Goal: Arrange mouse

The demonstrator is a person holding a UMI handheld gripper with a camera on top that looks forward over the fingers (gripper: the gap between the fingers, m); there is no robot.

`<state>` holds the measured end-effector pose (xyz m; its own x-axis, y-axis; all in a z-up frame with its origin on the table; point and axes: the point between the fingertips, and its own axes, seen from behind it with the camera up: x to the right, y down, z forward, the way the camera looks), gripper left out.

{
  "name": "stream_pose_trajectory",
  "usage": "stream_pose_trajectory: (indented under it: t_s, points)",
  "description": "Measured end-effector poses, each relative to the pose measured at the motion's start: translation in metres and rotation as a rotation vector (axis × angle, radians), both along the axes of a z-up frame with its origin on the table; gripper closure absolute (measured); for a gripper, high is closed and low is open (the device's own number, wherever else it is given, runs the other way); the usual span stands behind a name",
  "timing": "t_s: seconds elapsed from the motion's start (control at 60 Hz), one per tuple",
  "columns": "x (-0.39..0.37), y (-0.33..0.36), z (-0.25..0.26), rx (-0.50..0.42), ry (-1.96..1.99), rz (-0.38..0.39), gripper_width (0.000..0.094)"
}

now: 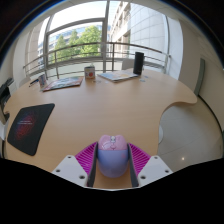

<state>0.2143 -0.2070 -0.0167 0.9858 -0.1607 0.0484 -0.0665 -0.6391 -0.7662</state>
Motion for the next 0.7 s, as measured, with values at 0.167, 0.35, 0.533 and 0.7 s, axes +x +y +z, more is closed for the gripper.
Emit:
stream_pose_trajectory:
  t_s: [0.167,0.35,0.533,0.7]
  points:
    - [0.008,0.002,0.001,-0.031,-0.007,-0.04,0.0504]
    - [0.014,0.028,0.096,0.101,-0.058,-0.153,0.0503]
    - [-0.085,0.083,0.246,0.341,-0.052,-0.127,0.0506]
    - [-0.246,0.123,0.223,0.314,0.034,0.03,0.0506]
